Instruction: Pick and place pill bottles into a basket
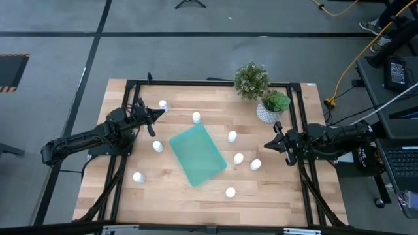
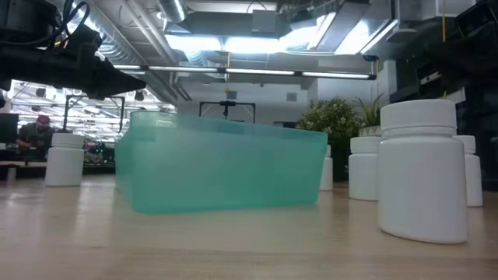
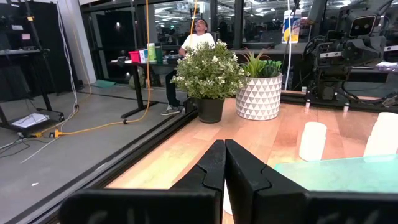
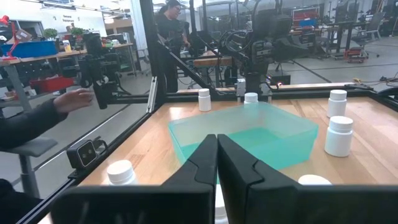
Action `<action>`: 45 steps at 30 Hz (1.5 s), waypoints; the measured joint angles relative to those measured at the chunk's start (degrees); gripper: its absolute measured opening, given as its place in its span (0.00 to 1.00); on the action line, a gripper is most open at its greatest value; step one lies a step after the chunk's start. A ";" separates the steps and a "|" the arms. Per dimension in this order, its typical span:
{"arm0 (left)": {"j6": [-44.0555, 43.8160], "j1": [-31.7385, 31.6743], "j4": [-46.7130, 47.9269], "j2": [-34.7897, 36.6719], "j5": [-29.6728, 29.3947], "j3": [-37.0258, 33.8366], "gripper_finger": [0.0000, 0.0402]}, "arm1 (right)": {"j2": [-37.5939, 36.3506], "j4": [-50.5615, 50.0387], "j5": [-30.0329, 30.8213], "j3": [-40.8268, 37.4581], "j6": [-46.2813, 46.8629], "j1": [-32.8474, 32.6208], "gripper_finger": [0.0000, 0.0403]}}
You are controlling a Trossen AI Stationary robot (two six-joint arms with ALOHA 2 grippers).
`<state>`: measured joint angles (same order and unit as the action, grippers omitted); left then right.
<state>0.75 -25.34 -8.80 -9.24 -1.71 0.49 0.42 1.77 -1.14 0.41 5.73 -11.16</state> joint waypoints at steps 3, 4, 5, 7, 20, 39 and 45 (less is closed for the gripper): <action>0.00 0.00 0.00 -0.01 0.00 0.00 0.01 | -0.01 0.01 -0.01 0.01 -0.05 0.00 0.04; 0.24 0.00 0.00 0.00 -0.01 0.01 0.01 | 0.00 0.00 0.00 0.01 0.00 0.00 0.04; 0.86 0.00 0.00 -0.01 -0.01 0.00 0.01 | 0.01 0.01 0.01 0.01 0.01 0.00 0.04; 1.75 0.00 0.00 0.01 -0.01 0.01 0.01 | 0.01 -0.01 -0.01 0.01 -0.05 0.00 0.04; 1.92 0.02 0.00 0.00 0.01 0.00 0.01 | 0.00 0.01 -0.01 0.01 -0.08 0.00 0.04; -5.99 0.02 0.00 0.00 0.59 0.01 0.01 | 0.01 0.01 0.03 0.00 -4.73 0.07 0.04; -5.99 0.02 0.00 0.01 0.63 0.00 0.01 | -0.01 0.12 0.06 0.01 -4.21 0.07 0.04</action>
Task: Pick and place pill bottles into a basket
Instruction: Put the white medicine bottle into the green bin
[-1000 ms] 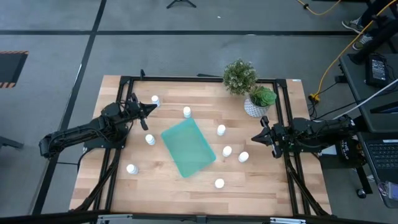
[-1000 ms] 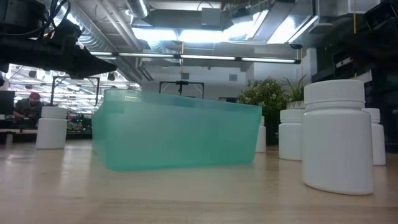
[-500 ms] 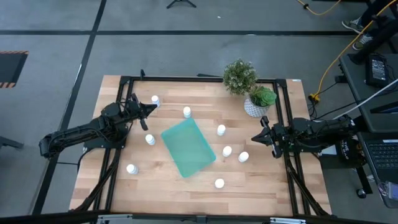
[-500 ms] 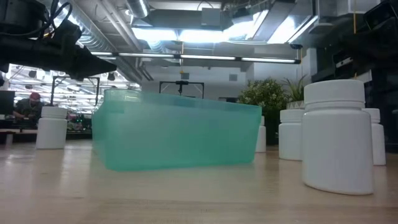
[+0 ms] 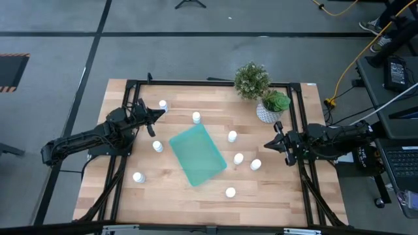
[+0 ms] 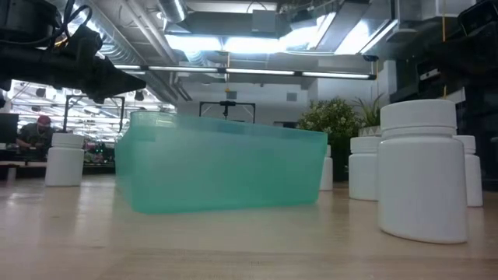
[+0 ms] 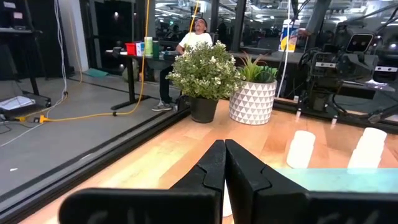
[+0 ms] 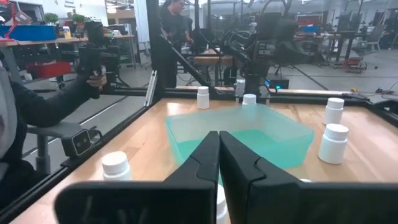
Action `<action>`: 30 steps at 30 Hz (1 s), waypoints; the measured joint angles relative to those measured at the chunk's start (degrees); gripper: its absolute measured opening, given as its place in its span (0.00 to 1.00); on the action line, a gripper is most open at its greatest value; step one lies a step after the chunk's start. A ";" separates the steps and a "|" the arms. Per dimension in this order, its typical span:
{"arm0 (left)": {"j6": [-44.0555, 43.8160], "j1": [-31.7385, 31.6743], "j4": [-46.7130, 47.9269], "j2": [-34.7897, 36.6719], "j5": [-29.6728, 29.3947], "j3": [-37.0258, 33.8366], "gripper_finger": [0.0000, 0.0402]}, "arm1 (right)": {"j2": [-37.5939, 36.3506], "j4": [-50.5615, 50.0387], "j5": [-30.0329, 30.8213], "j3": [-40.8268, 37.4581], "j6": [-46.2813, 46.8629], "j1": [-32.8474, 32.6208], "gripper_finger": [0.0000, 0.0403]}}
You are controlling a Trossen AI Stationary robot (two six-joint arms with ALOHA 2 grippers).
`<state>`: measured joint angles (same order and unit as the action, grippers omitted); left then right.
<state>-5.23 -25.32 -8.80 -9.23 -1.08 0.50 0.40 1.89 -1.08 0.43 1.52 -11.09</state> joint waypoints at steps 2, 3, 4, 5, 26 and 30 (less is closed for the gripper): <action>0.00 0.00 0.00 -0.02 0.38 0.02 0.01 | 0.00 0.00 0.00 0.00 2.45 0.00 0.04; 0.20 0.00 0.00 0.00 0.90 0.01 0.01 | 0.00 0.00 0.00 -0.02 3.62 0.00 0.04; 1.14 0.00 -0.02 0.00 1.54 0.00 0.01 | 0.00 -0.02 0.02 0.00 4.32 0.00 0.04; 2.74 0.00 -0.02 -0.02 2.40 0.00 0.01 | 0.00 -0.02 0.07 -0.02 4.38 0.00 0.04; 6.52 5.73 -6.59 -0.99 13.63 1.46 0.01 | 9.88 -0.97 10.67 4.83 11.67 -0.02 0.01; 5.26 8.45 -8.57 -1.76 11.47 1.46 0.01 | 16.05 -1.15 10.71 7.16 15.75 -0.53 0.01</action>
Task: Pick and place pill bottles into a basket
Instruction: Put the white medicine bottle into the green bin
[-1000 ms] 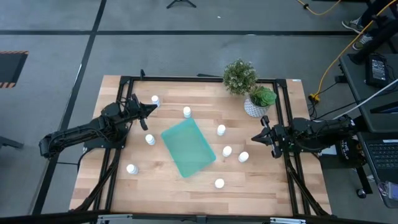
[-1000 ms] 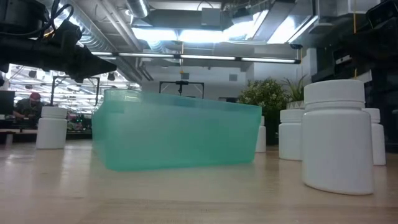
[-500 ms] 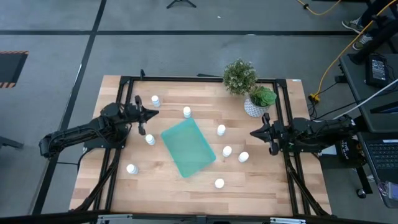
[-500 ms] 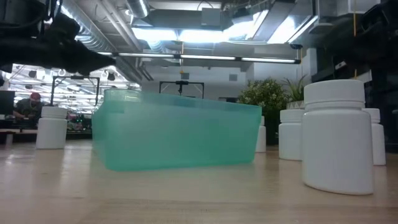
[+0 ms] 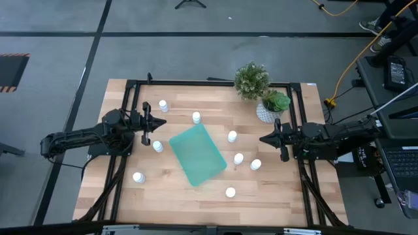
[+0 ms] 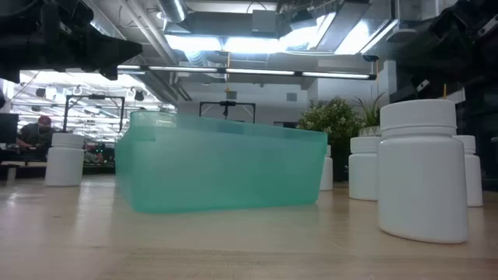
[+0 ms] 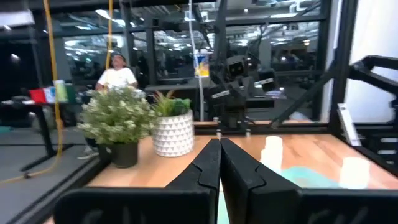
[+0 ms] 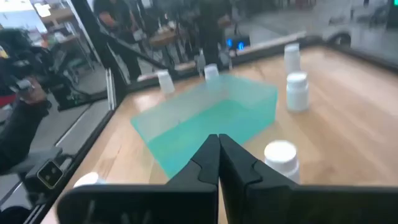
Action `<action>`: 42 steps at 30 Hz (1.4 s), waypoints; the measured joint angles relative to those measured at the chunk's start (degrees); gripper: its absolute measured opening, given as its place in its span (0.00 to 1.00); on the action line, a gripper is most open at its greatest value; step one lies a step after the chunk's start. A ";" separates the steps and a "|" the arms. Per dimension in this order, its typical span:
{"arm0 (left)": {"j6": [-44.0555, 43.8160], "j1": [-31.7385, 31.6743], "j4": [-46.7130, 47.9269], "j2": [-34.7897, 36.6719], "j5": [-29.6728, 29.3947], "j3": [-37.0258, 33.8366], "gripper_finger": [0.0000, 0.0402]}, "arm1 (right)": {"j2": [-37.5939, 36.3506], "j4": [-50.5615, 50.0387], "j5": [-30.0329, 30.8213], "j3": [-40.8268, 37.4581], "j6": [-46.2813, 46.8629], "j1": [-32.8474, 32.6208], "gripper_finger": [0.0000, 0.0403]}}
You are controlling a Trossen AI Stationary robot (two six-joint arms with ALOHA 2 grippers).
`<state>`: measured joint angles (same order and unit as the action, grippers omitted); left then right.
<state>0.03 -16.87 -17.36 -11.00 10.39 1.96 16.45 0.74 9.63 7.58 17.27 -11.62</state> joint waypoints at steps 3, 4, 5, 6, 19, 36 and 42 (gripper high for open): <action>-1.21 2.36 -1.52 -0.82 -0.61 0.00 0.01 | 5.66 -0.01 -0.06 2.85 0.12 -1.66 0.01; -1.32 3.19 -1.78 -1.19 -1.26 0.00 0.01 | 7.56 0.01 -0.05 3.99 -0.44 -2.35 0.01; -1.44 4.02 -1.84 -1.48 -2.26 0.00 0.01 | 9.45 -0.13 -0.09 5.22 -1.09 -3.05 0.01; -1.72 4.84 -1.97 -1.81 -3.66 0.00 0.01 | 11.21 -0.69 -0.13 6.64 -1.60 -3.78 0.01; -2.47 12.56 -2.16 -10.26 -13.45 2.31 0.01 | 27.16 -34.25 7.96 29.62 2.12 -9.86 0.00; -2.97 28.04 8.17 -38.38 -25.91 19.70 0.00 | 29.33 -47.54 8.32 34.13 17.12 -16.54 0.00; -0.06 32.64 8.54 -44.32 -30.88 22.03 0.00 | 29.33 -50.15 8.33 34.13 23.42 -19.96 0.00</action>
<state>-0.04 15.77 -8.82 -55.32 -20.49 23.99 45.78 -49.42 17.96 41.71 40.69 -31.58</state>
